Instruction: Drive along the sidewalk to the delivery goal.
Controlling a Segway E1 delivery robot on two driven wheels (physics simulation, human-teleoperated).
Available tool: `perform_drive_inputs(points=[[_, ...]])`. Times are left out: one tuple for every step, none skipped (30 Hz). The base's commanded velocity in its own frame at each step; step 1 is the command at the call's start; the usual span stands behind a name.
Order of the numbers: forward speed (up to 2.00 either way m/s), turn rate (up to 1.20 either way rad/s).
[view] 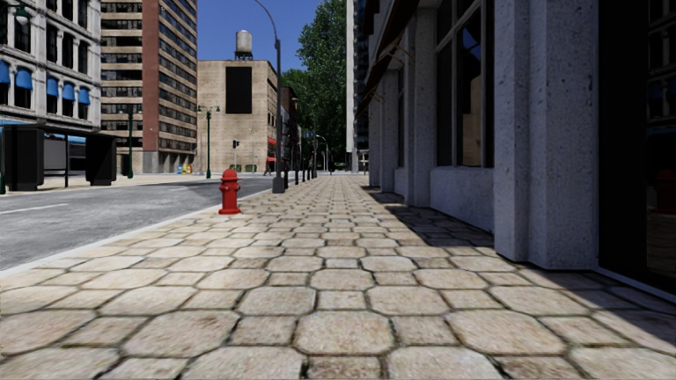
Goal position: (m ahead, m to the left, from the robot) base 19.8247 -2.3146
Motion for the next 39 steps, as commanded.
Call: perform_drive_inputs(points=[[2.00, 0.00], [2.00, 0.00], [2.00, 0.00], [2.00, 0.00], [2.00, 0.00], [2.00, 0.00], [2.00, 0.00], [2.00, 0.00], [2.00, 0.00], [2.00, 0.00], [2.00, 0.00], [2.00, 0.00], [2.00, 0.00], [2.00, 0.00], [2.00, 0.00], [2.00, 0.00], [2.00, 0.00], [2.00, 0.00], [2.00, 0.00], [2.00, 0.00], [2.00, 0.00], [2.00, 0.00], [2.00, 0.00], [2.00, 0.00], [2.00, 0.00], [2.00, 0.00], [2.00, 0.00], [2.00, 0.00], [2.00, 0.00], [2.00, 0.00], [2.00, 0.00], [2.00, 0.00], [2.00, 0.00], [2.00, 0.00], [2.00, 0.00], [2.00, 0.00], [2.00, 0.00], [2.00, 0.00], [2.00, 0.00]])
